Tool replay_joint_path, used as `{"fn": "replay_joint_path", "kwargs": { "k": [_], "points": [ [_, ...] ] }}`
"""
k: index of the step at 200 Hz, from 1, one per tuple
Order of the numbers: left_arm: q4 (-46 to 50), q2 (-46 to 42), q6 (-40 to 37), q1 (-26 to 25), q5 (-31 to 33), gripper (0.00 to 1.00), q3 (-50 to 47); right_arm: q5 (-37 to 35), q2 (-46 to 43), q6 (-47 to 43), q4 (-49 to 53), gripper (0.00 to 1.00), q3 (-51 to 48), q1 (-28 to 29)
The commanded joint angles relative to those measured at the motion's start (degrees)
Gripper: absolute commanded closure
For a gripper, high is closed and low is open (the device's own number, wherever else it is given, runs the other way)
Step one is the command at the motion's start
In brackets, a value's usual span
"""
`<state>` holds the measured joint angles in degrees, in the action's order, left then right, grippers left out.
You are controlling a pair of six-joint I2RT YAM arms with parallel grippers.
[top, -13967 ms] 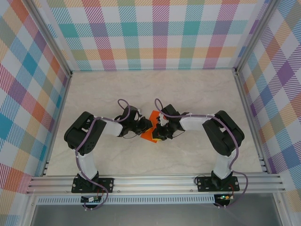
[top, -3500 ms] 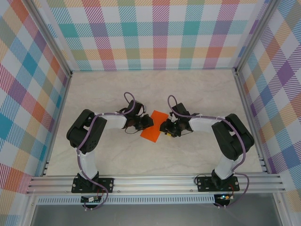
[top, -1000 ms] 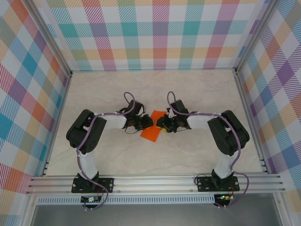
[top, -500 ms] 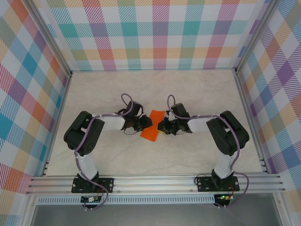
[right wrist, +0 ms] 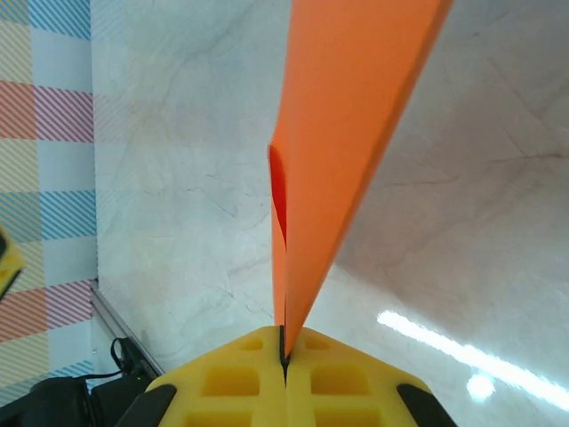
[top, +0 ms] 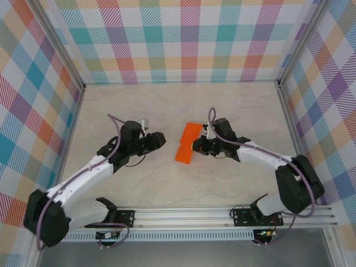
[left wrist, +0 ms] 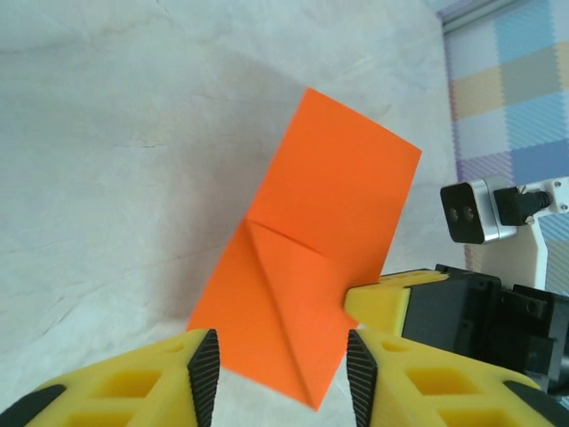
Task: Fold a paper plane with a square sheet of paper (pick it up from the middle)
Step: Turn over the paper at the center of the table.
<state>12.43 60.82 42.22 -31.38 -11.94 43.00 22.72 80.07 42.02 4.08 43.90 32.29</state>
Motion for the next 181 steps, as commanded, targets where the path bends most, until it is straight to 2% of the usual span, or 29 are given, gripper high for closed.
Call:
{"fn": "replay_joint_path", "kwargs": {
  "k": [1, 31, 65, 98, 128, 149, 181],
  "points": [
    [14.5, -9.0, -1.1, -0.4, 3.9, 0.51, -3.2, -5.4, -7.7, -3.9, 14.2, 0.97, -1.1, 0.6],
    [24.7, -21.3, -2.1, -0.3, 3.7, 0.45, -4.9, -11.7, -20.5, -5.4, 29.9, 0.93, -0.6, 1.0],
    [35.3, -30.0, -3.8, -0.2, 5.9, 0.42, -2.7, -13.8, -29.5, -6.5, 39.0, 0.92, 0.9, 1.0],
    [39.0, -33.4, -4.6, -0.2, 7.0, 0.40, -1.7, -15.3, -27.9, -7.9, 43.6, 0.94, 4.4, 1.1],
    [38.8, -34.2, -4.5, -0.2, 4.5, 0.40, -3.4, -23.8, -25.2, -9.1, 50.7, 0.94, 8.7, 1.0],
    [40.3, -36.0, -4.1, -0.2, 5.8, 0.39, -2.4, -26.6, -22.0, -10.0, 54.1, 0.95, 11.4, 1.5],
    [39.2, -37.1, -3.8, -0.2, 5.5, 0.38, -3.6, -34.0, -15.6, -9.7, 58.3, 0.96, 15.6, 5.6]
  ]
}}
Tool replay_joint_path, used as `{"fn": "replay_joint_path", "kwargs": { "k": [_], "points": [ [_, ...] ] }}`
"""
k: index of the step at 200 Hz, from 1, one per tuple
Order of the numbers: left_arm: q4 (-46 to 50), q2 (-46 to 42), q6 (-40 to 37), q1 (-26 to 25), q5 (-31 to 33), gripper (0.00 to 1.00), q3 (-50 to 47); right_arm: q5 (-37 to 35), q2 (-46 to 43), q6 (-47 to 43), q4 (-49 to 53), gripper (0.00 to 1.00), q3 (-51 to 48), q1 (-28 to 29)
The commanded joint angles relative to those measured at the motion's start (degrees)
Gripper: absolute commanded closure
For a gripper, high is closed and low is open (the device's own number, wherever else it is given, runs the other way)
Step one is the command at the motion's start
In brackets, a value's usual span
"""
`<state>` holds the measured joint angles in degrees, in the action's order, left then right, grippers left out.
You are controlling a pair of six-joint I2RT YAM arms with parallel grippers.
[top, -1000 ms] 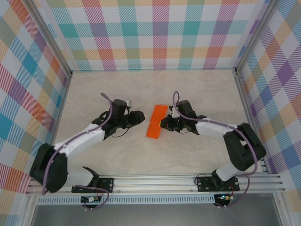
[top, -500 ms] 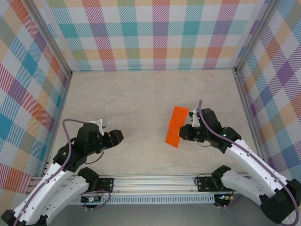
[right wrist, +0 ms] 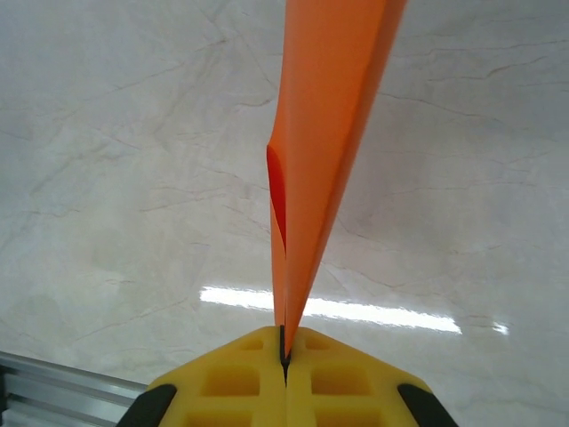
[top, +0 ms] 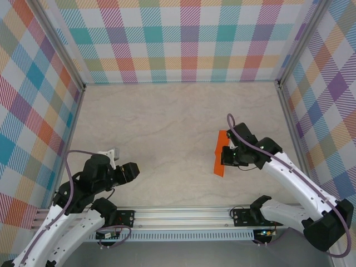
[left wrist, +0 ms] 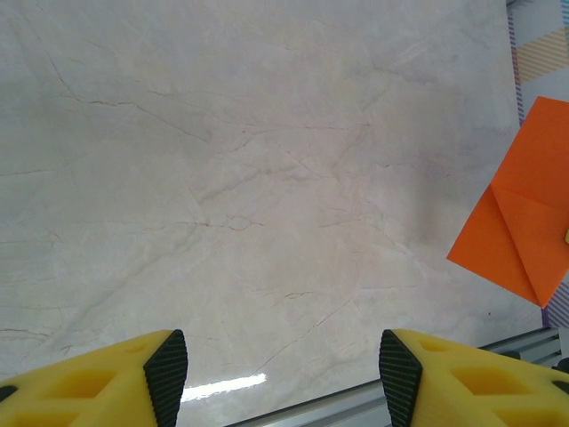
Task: Fold a paper plane with a square sheet of paper (pick it up from the middle)
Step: Turn over the paper at the center of the table.
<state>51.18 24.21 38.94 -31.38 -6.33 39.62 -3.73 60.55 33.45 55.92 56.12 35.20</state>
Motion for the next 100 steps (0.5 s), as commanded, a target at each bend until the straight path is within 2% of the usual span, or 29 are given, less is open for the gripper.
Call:
{"fn": "replay_joint_path", "kwargs": {
  "k": [1, 33, 69, 100],
  "points": [
    [0.3, -0.4, -0.5, -0.2, -0.3, 0.38, -0.3, -7.9, 4.2, -1.1, 6.7, 0.96, 3.5, 2.8],
    [-4.0, 1.3, -0.5, -0.2, -2.4, 0.38, -2.5, -16.9, 14.2, 1.6, 13.5, 0.96, 9.1, 7.5],
    [-8.0, 2.9, -0.5, -0.2, -1.9, 0.38, -5.1, -17.0, 26.0, 4.7, 13.7, 0.95, 13.6, 10.0],
    [-8.3, 2.9, -0.2, -0.2, 0.4, 0.38, -5.3, -13.1, 39.6, 4.9, 12.7, 0.94, 20.8, 12.1]
  ]
}}
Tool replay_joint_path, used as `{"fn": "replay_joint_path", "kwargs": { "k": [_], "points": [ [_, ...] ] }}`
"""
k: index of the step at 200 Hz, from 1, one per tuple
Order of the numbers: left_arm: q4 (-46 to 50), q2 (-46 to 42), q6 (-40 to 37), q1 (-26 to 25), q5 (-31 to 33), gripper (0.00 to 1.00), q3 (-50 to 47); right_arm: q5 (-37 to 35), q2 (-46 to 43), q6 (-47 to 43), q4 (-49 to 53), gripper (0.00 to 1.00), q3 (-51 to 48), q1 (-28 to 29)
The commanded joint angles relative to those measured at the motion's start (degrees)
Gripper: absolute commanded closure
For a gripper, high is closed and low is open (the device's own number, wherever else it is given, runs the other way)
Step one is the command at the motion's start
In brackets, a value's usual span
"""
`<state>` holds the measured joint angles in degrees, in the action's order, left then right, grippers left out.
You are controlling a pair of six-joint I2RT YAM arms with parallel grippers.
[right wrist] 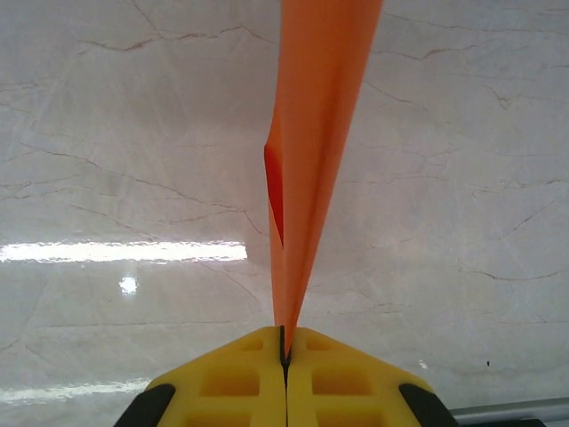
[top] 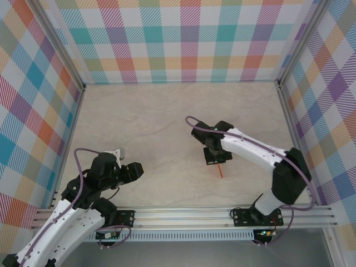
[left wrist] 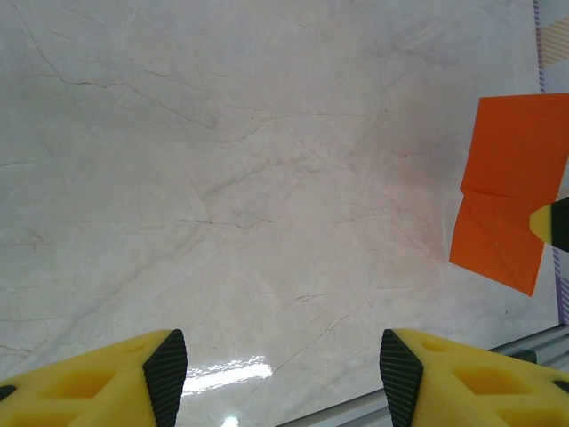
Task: Fold a paper plane with a square sheet of paper (pick it up from the middle)
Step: Turn over the paper at the center of the table.
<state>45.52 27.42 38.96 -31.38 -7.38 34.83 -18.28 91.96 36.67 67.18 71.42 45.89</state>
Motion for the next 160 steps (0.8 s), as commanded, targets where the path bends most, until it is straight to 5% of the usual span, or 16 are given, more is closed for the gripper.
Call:
{"fn": "replay_joint_path", "kwargs": {
  "k": [1, 52, 80, 98, 160],
  "points": [
    [-2.6, -0.4, -0.3, -0.2, 1.5, 0.38, -0.6, 1.5, 8.7, 1.7, 1.5, 0.94, 5.8, 1.5],
    [-7.3, 2.4, 0.4, -0.2, 0.7, 0.37, -1.9, 13.0, 23.8, -0.2, -5.8, 0.88, 17.3, 3.6],
    [-10.7, 5.5, 0.3, -0.2, -2.4, 0.37, -2.9, 19.2, 26.1, -3.0, -10.1, 0.77, 21.1, 3.4],
    [-14.2, 7.7, 0.8, -0.2, -4.5, 0.37, -4.0, 21.7, 23.0, -3.9, -14.6, 0.58, 18.8, 3.0],
    [-34.5, 25.0, 4.3, -3.2, -8.2, 0.43, -5.8, 27.9, 2.2, -5.4, -33.1, 0.51, -6.4, -9.7]
  ]
}}
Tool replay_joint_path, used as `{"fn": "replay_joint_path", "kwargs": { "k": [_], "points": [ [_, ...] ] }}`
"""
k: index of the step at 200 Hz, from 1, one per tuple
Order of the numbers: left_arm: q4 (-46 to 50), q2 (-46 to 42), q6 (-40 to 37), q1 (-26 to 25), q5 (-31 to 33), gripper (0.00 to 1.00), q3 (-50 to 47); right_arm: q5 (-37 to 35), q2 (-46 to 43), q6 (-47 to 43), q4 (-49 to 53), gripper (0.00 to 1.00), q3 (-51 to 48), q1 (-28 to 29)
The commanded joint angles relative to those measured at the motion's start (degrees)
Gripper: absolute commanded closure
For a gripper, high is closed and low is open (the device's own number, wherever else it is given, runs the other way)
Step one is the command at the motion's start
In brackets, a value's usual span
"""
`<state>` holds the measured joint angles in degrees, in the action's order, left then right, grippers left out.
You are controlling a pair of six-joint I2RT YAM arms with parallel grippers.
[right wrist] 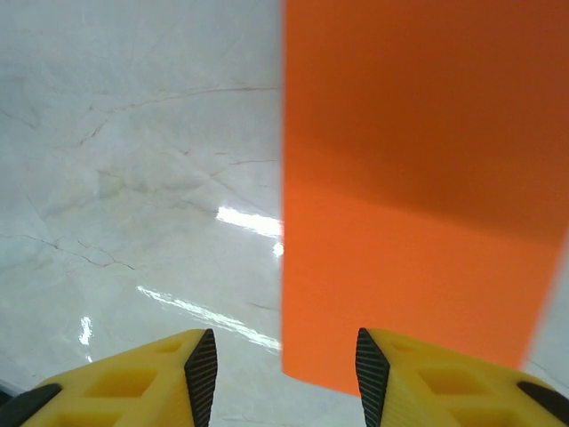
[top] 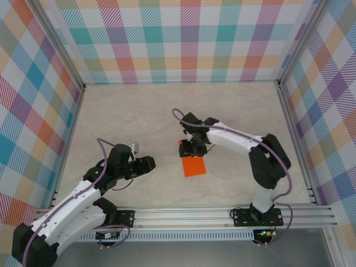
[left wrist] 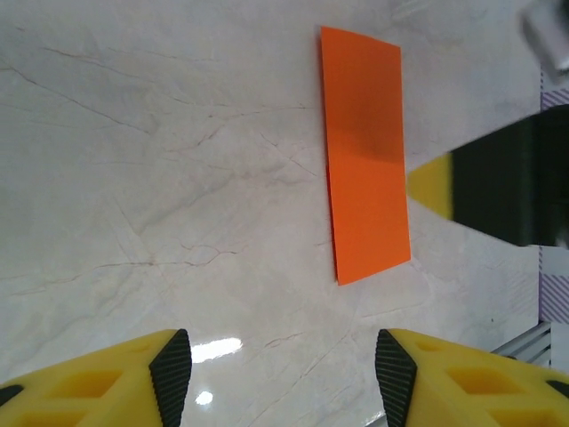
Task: Fold a paper plane with a square sheet of paper (pick it up from the middle)
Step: Turn over the paper at the center of the table.
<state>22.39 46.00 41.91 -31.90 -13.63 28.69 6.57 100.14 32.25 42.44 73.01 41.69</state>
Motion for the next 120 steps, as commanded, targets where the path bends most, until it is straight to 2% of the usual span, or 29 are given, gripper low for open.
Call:
{"fn": "replay_joint_path", "kwargs": {
  "k": [1, 20, 45, 81, 120],
  "points": [
    [-11.6, 6.8, 1.3, -2.8, -1.9, 0.43, 0.5, 3.1, -6.2, -1.1, -8.6, 0.51, -8.4, -5.8],
    [-14.5, 15.0, 0.6, -5.8, -1.2, 0.45, 3.7, 8.2, -7.6, -1.6, -13.2, 0.50, -14.0, -10.8],
    [-18.0, 24.8, 0.3, -8.6, 0.0, 0.52, 8.3, 14.7, -4.9, -2.5, -17.9, 0.57, -17.2, -14.6],
    [-20.5, 37.4, 0.2, -10.7, -0.7, 0.64, 15.5, 17.1, -1.3, -2.6, -21.8, 0.60, -19.2, -15.8],
    [-21.0, 44.7, 0.3, -10.9, -1.1, 0.67, 20.2, 20.9, 0.2, -2.5, -25.6, 0.66, -21.7, -15.7]
  ]
}}
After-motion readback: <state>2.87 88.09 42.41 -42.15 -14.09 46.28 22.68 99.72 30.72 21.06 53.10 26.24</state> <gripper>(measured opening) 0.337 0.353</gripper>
